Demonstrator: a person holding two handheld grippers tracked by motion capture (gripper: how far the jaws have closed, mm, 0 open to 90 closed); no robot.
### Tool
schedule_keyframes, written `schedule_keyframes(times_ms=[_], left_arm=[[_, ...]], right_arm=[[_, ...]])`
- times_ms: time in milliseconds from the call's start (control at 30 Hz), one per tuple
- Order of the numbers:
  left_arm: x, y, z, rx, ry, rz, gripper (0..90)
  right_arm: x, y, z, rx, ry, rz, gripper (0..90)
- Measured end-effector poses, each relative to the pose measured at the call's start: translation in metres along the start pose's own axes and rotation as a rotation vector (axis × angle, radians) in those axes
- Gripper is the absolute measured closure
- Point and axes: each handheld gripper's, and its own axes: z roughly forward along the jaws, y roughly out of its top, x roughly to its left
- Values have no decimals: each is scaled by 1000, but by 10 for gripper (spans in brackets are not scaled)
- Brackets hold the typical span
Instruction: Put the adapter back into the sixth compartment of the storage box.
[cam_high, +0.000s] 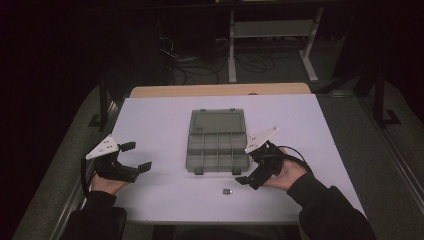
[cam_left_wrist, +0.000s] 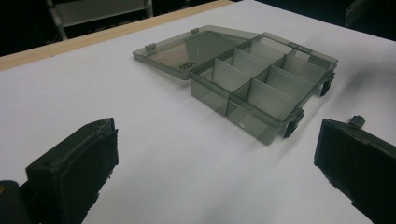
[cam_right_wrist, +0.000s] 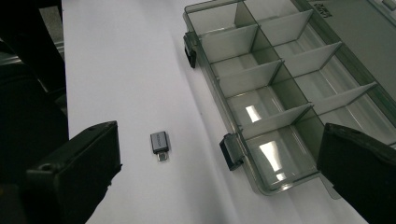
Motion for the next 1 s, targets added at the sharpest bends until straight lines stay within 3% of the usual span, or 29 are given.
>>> schedule_keyframes(times_ms=[1000], left_arm=[[0, 0, 0, -1, -5, 2, 0]], right_arm=[[14, 5, 33, 98, 74, -63, 0]])
